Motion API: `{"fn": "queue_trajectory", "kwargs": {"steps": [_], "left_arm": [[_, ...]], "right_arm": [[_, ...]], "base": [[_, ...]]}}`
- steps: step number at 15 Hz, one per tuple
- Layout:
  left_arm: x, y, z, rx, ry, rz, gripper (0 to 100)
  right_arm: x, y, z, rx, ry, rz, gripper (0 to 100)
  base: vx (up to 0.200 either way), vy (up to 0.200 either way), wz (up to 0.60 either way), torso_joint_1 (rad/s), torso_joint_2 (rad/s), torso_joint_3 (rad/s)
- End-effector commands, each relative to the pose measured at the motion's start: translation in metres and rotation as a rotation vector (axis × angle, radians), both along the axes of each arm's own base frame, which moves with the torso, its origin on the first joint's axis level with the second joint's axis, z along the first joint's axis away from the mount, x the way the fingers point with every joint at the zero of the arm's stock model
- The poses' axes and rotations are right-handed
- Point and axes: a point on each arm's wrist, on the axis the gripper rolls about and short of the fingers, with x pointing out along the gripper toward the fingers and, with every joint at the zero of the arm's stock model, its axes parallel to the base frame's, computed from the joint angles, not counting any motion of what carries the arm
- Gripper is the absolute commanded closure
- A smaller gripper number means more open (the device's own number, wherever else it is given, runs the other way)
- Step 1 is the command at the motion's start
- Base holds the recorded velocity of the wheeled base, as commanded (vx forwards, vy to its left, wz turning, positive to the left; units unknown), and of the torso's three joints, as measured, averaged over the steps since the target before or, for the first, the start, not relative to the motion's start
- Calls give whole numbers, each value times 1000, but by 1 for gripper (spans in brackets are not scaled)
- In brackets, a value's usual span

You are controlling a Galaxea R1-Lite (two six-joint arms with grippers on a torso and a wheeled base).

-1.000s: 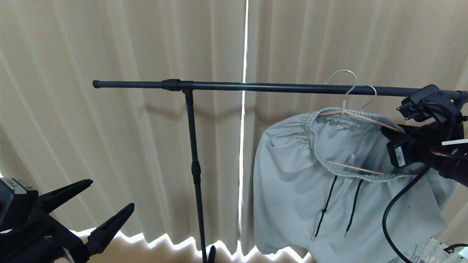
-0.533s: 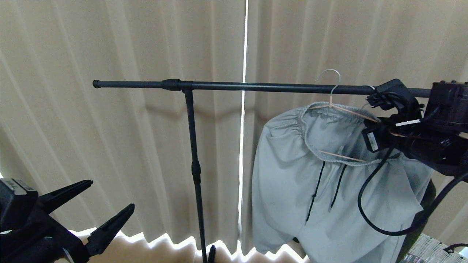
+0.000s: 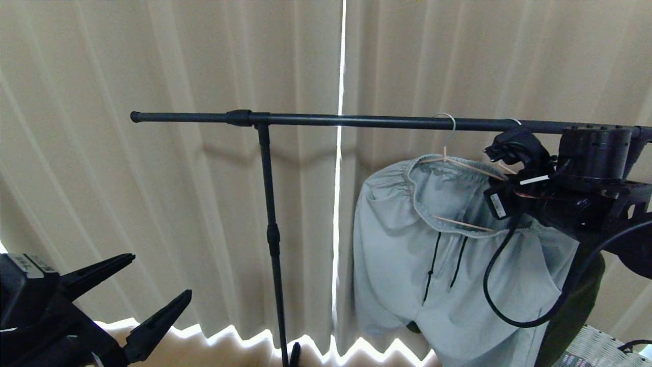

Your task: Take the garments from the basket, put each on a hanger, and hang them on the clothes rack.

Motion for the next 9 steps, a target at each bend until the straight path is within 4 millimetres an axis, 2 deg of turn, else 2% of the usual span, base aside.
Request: {"fn": "queue_trajectory", "kwargs": {"steps": [1,6,7,9], "left_arm": [[0,0,0,0,2,0,0],[1,0,0,11,-3,0,0],[1,0,0,19,-5,-1,0],[2,0,0,19,-2,0,0]], "right_arm": [[-3,14,-2,2,6,45,100],[-6,21,-3,0,12,71,100],[-7,21,-5,0,17,70,0],[-9,23,-6,29,16,71,0]], "base": [[0,0,0,0,0,0],[0,0,0,0,0,0],[0,0,0,0,0,0],[0,0,0,0,0,0]]}}
